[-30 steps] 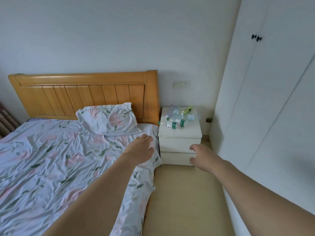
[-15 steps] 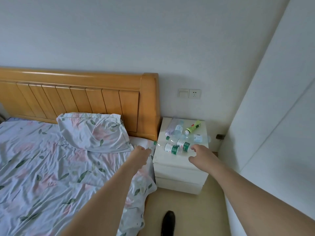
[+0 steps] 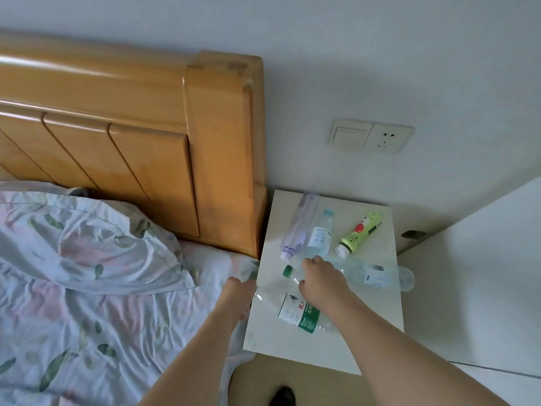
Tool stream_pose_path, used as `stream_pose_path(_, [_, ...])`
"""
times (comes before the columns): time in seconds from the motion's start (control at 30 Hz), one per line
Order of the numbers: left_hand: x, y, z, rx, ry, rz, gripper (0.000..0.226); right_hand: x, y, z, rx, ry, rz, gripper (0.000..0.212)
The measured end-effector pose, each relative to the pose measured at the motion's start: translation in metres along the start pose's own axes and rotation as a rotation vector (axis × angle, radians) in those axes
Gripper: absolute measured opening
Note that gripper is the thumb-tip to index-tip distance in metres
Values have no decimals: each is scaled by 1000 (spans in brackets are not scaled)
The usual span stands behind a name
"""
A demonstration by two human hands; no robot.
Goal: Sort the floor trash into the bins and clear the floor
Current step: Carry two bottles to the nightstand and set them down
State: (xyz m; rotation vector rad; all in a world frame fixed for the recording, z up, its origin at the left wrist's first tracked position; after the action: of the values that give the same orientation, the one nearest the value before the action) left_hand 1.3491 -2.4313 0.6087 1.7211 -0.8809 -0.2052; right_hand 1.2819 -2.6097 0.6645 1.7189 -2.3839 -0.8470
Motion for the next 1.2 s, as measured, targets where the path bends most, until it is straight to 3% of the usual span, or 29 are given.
stream_pose_path(0.23, [12,-90,36,-71,-109,-90,42,4,-89,60,-156,175,0,35])
stream_pose_path(0.47, [5,-123,48,-45,-277,-34,24,3,-115,89,-203,321,-17,35])
stream_pose_path(0.6, [1,-126,48,-16,-293,-59,46,-1,-120,95,-186,330,-48,33])
stream_pose_path(0.73, [-7,-120,56,-13,-348,-109,59,-3,-119,96,-139,340,-82,30])
stream_pose_path(0.93, [-6,-100,54,84,-311,25,30,1,-96,82,-45,287,-89,31])
stream_pose_path(1.2, [10,37,-11,127,-198,234,23,-12,3,-17,122,56,-105,31])
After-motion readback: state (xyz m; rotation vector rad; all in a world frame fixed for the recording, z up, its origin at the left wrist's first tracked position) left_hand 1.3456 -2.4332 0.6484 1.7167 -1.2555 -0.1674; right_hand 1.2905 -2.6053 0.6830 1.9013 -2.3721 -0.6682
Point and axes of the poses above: each hand's wrist, its own y-axis away from the middle knuckle, its own z-axis out of the palm, x = y × z, the point moved 5 cm from there along -y, towards the middle knuckle, and after that the axes turned 9 degrees about -z, right-handed, at the moved point
